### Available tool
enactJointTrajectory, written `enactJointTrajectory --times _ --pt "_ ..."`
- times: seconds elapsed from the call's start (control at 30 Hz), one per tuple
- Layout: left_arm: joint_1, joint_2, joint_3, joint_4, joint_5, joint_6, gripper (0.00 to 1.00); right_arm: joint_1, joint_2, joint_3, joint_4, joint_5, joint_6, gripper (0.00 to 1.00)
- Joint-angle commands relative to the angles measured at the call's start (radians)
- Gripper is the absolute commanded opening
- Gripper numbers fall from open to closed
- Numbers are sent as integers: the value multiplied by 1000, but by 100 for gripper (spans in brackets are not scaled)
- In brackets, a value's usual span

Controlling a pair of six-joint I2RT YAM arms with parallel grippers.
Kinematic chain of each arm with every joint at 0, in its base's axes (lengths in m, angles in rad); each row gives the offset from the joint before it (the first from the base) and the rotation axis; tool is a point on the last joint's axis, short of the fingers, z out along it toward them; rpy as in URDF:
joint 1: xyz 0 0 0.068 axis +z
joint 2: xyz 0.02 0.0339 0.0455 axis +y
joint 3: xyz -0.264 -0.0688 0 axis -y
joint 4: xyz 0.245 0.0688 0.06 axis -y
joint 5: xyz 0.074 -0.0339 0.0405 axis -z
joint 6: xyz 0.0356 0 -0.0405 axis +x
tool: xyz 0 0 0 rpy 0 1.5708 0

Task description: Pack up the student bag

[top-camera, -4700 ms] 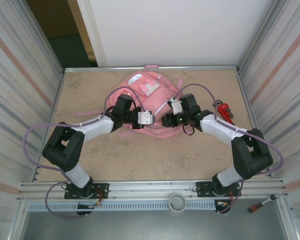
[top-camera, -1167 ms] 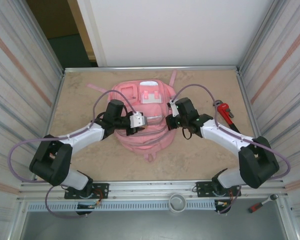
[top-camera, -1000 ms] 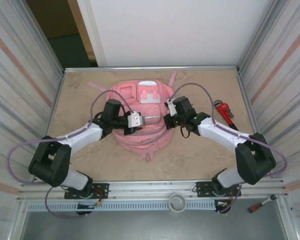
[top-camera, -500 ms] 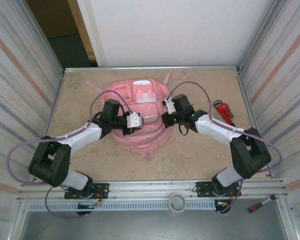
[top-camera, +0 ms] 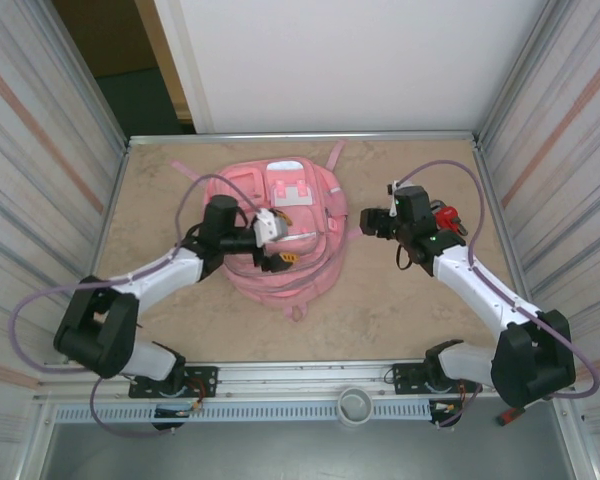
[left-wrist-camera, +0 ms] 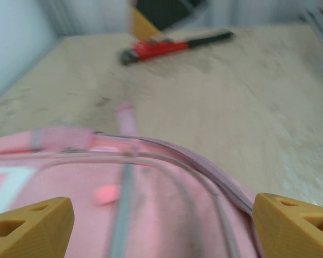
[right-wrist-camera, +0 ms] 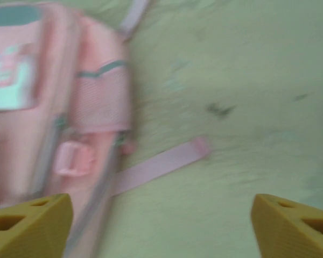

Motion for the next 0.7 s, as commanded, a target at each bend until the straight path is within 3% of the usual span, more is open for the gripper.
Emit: enactJointTrajectory --times 0.0,0.1,0.17,0.2,0.27,0.4,0.53,0.67 --pt "70 -141 -74 209 -286 -418 87 -23 35 4 64 355 -31 88" --pt "112 -233 -72 -18 -735 -516 88 -59 103 -42 217 482 -103 91" --pt "145 -275 -106 -70 -926 -512 93 -92 156 -76 327 508 -168 91" --pt "177 -290 -136 -56 -971 -501 96 -110 183 -94 381 494 -201 91" --pt "250 -292 -175 -36 -970 -489 99 -149 231 -137 487 438 -252 92" --pt "410 -199 -200 21 -843 -513 99 -218 291 -235 694 307 -278 93" --pt "432 -55 -284 307 -760 -435 99 -294 305 -300 792 131 -242 93" --pt "426 74 -326 472 -719 -413 99 -312 269 -403 940 73 -240 93"
